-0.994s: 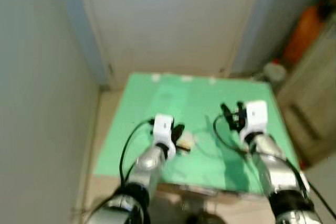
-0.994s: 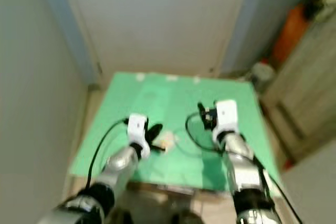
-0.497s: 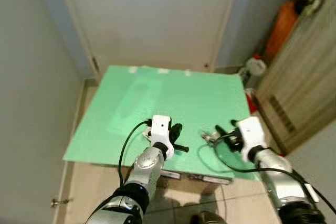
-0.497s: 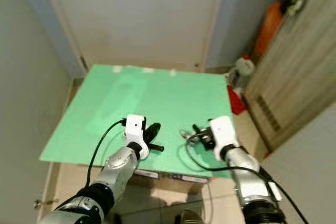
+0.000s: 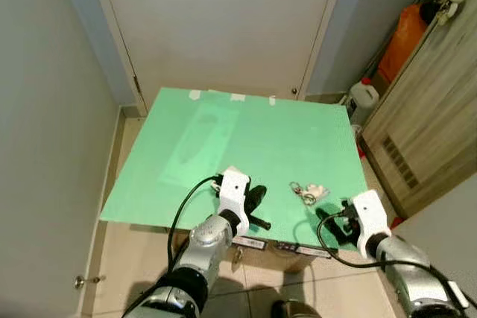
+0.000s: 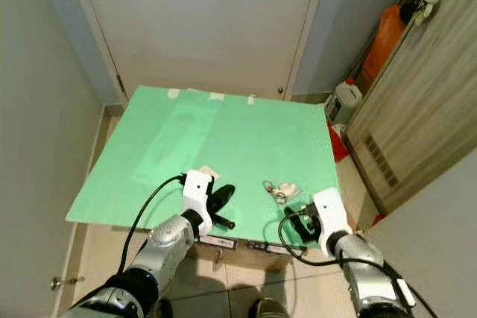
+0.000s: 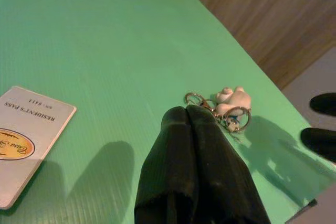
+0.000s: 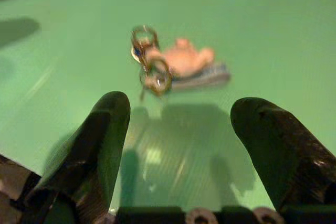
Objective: Hang keys on a hook
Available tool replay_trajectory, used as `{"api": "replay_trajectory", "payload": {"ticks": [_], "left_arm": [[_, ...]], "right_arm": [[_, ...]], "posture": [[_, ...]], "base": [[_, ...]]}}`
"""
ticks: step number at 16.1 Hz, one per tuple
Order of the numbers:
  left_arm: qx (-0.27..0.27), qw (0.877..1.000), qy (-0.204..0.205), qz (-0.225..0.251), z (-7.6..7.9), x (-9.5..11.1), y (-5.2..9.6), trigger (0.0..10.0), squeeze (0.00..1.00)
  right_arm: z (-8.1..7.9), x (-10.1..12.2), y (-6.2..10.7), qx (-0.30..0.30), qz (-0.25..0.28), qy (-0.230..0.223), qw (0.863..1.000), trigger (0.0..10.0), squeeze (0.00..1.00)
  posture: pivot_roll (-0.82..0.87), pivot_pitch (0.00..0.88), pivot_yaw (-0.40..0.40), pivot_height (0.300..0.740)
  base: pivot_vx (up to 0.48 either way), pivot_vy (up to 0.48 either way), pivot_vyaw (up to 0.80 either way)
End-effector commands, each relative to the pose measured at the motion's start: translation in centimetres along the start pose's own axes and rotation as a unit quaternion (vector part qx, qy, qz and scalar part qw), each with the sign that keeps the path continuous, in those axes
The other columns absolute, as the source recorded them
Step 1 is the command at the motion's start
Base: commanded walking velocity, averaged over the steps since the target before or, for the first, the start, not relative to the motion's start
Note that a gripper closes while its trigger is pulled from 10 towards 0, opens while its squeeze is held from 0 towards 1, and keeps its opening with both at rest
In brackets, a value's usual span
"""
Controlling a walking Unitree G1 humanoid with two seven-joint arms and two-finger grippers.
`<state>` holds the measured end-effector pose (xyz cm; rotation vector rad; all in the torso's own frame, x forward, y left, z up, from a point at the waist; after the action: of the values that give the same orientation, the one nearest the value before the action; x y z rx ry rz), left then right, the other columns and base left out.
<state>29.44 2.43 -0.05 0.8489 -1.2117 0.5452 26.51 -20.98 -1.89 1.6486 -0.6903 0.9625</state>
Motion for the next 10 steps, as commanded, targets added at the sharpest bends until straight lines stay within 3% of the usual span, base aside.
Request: {"api": "replay_trajectory", "payload": {"ticks": [1, 6, 10], "left_arm": [[-0.019, 1.000, -0.010, -0.006, 0.8, -0.2, 0.0, 10.0, 0.00], [-0.030, 0.999, -0.014, 0.003, 1.4, 0.1, 0.0, 10.0, 0.00], [-0.030, 0.999, -0.015, 0.003, 1.4, -0.2, 0.5, 10.0, 0.00]], "right_arm": [[0.5, 0.0, -0.3, -0.023, -0.004, -0.014, 1.000, 10.0, 0.00], [0.6, 0.7, -1.3, -0.048, 0.019, -0.073, 0.996, 10.0, 0.00], [-0.4, -0.4, -1.8, -0.030, -0.006, -0.075, 0.997, 10.0, 0.00]], "posture": [[-0.11, 0.162, -0.015, 0.740], [-0.08, 0.215, -0.018, 0.740], [-0.07, 0.245, -0.025, 0.740]], "base": [[0.000, 0.000, 0.00], [0.000, 0.000, 0.00], [0.000, 0.000, 0.00]]}}
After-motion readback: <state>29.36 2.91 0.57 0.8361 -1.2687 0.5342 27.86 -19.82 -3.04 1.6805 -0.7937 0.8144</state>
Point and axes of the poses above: a point about 5 cm out from each wrist's last joint towards the gripper, its own y axis pointing back from the gripper into the wrist, its own x axis along the axis of the wrist's last joint, z = x × y, the point moved 3 cm from there along -y, pointing out of the wrist towards the gripper, and after that the axes turned 9 degrees about -y, right-handed, at the moved point
